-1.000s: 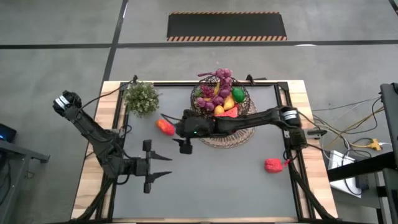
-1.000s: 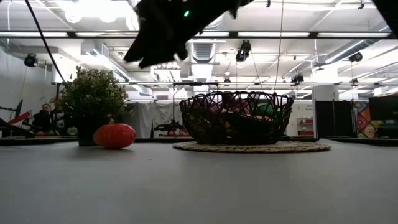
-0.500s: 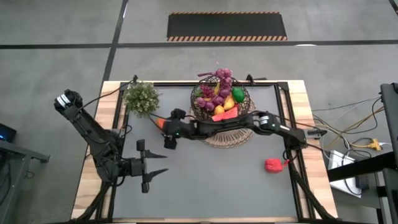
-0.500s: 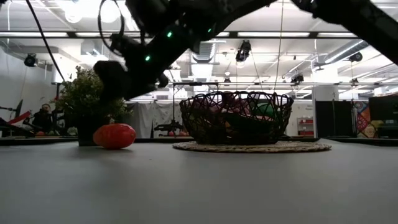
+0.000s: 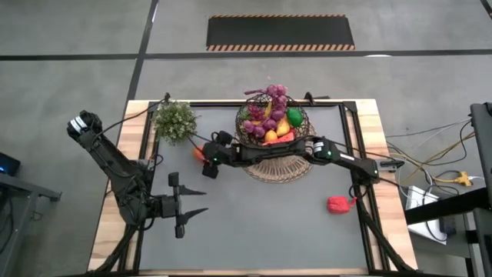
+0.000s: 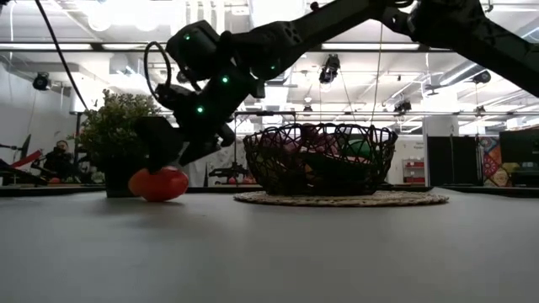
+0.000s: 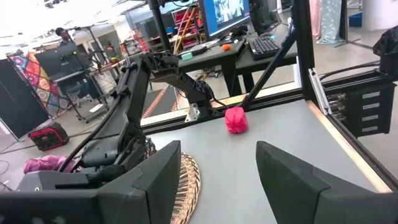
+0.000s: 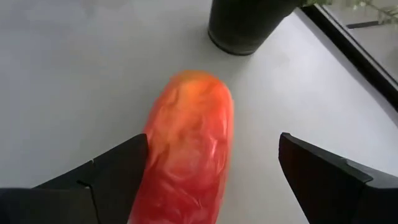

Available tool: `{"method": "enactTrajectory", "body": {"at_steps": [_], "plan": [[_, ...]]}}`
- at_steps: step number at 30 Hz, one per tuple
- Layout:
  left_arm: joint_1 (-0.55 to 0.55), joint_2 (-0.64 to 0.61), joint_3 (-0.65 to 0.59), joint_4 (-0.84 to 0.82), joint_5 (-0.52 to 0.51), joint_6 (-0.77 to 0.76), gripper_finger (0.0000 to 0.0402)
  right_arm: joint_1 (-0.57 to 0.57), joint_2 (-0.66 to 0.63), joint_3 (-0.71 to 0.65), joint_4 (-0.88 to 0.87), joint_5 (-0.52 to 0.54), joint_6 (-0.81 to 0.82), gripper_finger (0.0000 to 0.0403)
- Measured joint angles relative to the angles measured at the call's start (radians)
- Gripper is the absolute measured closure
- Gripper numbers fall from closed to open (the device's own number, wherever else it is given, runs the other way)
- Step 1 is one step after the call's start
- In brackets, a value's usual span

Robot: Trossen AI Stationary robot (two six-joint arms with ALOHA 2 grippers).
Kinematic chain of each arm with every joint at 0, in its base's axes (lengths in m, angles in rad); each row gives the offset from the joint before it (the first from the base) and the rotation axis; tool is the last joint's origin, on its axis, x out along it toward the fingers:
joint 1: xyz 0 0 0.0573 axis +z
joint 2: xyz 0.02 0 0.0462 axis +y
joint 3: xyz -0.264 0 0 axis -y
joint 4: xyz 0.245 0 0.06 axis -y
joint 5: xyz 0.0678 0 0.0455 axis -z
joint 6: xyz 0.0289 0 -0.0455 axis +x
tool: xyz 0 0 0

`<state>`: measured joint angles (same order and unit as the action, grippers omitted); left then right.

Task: Build produce basket
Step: Put the red mango into the black wire basket

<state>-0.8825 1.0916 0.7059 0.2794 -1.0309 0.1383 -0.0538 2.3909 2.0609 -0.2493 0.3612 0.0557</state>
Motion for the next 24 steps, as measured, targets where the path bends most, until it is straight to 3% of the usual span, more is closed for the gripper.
{"method": "enactTrajectory", "body": {"at_steps": [16, 24], "plan": [[0.0, 0.0, 0.0, 0.0, -0.026, 0.0, 0.021, -0.001, 0.018, -0.009, -0.006, -0.051, 0.022, 0.0059], [0.0, 0.0, 0.0, 0.0, -0.026, 0.0, 0.021, -0.001, 0.018, -0.012, -0.007, -0.115, -0.029, 0.0098]]}}
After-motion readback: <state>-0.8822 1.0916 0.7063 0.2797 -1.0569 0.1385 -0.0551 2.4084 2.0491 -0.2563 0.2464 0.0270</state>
